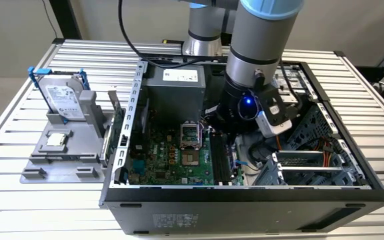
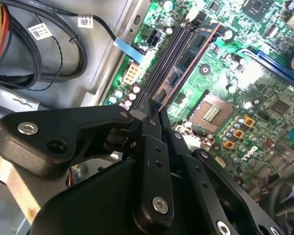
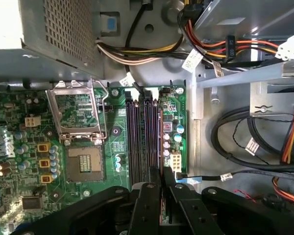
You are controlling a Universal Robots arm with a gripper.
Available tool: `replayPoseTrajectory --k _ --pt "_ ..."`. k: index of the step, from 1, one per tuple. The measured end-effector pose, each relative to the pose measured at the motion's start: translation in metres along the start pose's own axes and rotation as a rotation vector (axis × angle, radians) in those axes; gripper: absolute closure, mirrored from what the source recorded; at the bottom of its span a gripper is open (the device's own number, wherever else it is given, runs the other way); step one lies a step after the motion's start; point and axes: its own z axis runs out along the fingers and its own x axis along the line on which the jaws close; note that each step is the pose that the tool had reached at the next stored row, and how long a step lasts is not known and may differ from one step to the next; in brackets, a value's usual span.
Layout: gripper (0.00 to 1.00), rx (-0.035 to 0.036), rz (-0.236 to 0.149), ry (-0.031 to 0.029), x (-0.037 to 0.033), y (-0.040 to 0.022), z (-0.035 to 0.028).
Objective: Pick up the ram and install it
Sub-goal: 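Insert the ram into the slot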
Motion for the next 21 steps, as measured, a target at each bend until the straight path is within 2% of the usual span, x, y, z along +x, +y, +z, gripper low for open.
replayPoseTrajectory --k 7,14,21 --pt "1.00 -0.0004 -0.021 -0.0006 -0.0007 0.0005 0.0127" --pt "1.00 0.0048 -0.024 -0.0010 -0.0018 0.0040 0.0252" --pt "1.00 0.0053 -0.027 -0.0011 -0.0020 0.0062 0.0279"
